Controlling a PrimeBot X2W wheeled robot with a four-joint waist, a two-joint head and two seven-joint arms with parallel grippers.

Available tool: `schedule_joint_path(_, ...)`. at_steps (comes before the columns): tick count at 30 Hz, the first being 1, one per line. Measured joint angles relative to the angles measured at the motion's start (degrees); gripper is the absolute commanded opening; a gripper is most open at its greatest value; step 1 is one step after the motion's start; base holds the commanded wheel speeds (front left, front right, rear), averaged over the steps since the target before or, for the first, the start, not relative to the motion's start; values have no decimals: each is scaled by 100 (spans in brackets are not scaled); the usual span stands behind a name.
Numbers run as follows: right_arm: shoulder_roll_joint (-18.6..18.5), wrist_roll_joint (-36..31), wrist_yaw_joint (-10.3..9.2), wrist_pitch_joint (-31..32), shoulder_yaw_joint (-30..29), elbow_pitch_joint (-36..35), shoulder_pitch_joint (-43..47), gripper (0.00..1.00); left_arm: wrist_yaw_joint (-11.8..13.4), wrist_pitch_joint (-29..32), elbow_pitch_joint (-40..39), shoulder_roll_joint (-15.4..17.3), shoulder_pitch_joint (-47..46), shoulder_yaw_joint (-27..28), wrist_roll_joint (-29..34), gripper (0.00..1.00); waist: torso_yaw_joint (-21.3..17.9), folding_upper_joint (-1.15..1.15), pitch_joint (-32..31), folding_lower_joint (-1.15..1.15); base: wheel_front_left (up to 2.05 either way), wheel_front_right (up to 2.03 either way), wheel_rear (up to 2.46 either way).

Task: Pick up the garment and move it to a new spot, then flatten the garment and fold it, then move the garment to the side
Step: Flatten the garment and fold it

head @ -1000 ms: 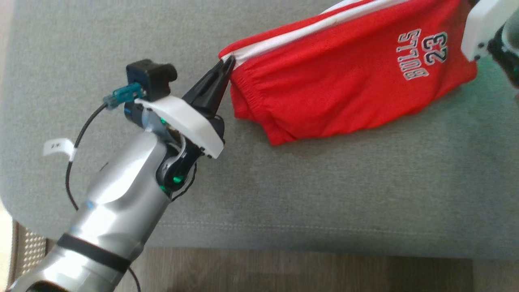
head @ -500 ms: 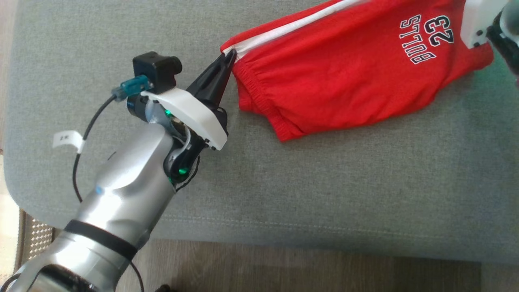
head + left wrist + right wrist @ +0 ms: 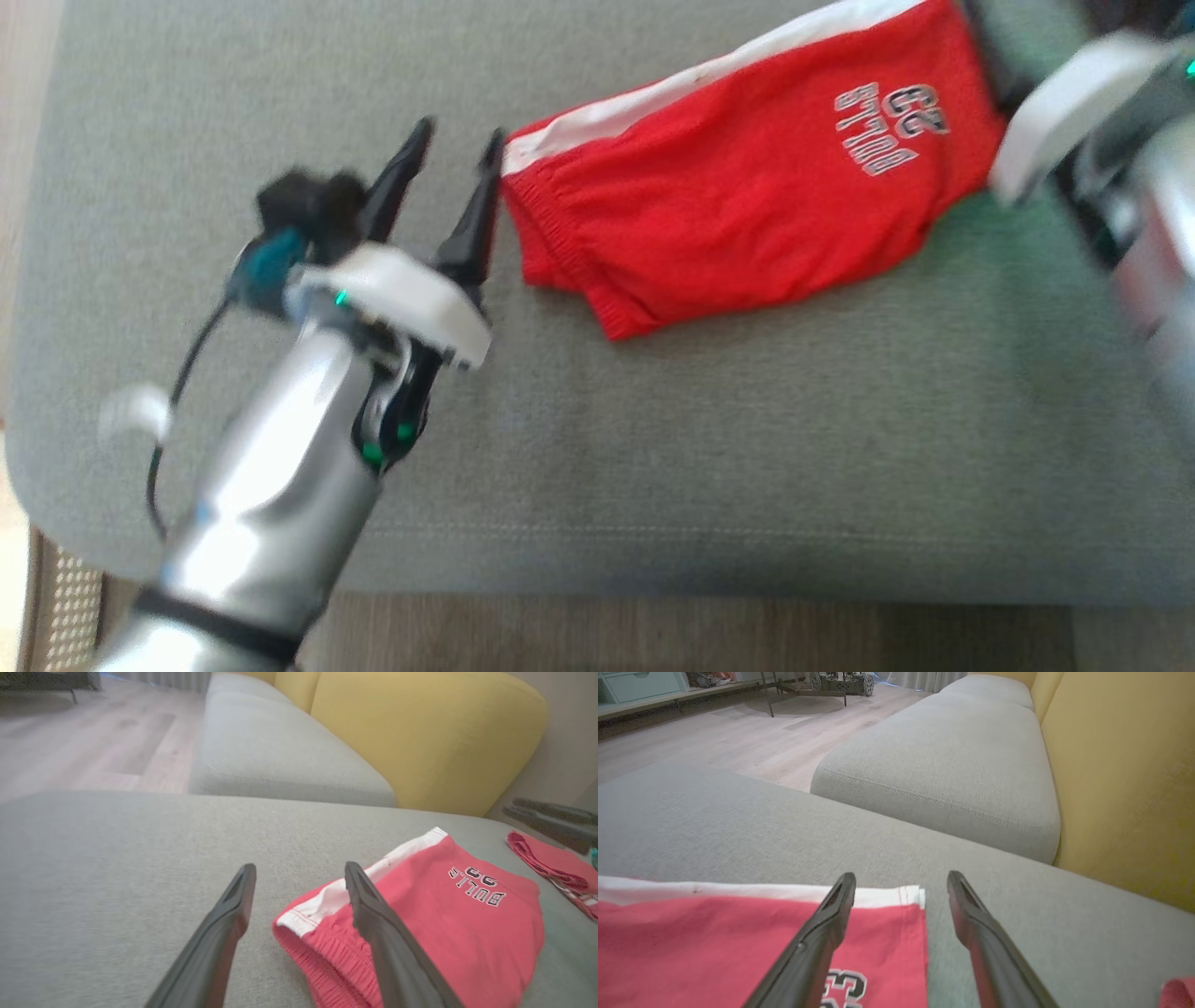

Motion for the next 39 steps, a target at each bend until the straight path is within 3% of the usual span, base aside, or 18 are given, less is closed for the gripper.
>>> schedule_joint_path(6, 249, 161, 0, -161, -169, -109, 919, 100, 905, -1, -1473, 19, 1501, 637, 1167, 100, -172, 0, -443, 0, 0, 0, 0)
schedule_joint_path(13, 82, 136, 0, -209, -665, 170, 1250, 100, 1361, -1, -2418, -260, 2670, 734, 2087, 100, 114, 0, -666, 0, 0, 0, 0)
schedule_joint_path(23, -232, 127, 0, 191, -1326, 1233, 821, 100, 1357, -1, -2732, -567, 3051, 615, 2507, 100, 842, 0, -484, 0, 0, 0, 0)
schedule_joint_path(35, -393, 58, 0, 947, -1454, 1920, 337, 97, 1370, -1, -2808, -680, 3048, 628, 2705, 100, 1363, 0, -145, 0, 0, 0, 0)
schedule_joint_path(36, -390, 58, 0, 1000, -1466, 1924, 336, 90, 1371, -1, -2811, -681, 3053, 630, 2719, 100, 1368, 0, -152, 0, 0, 0, 0)
schedule_joint_path(37, -388, 58, 0, 1068, -1484, 1925, 336, 49, 1372, -1, -2813, -683, 3058, 630, 2719, 100, 1367, 0, -160, 0, 0, 0, 0)
schedule_joint_path(38, -383, 59, 0, 1151, -1493, 1925, 338, 30, 1372, -1, -2814, -686, 3069, 631, 2719, 100, 1361, 0, -169, 0, 0, 0, 0)
schedule_joint_path(39, -365, 65, 0, 1221, -1505, 1925, 341, 3, 1381, -1, -2814, -686, 3090, 635, 2720, 100, 1350, 0, -179, 0, 0, 0, 0)
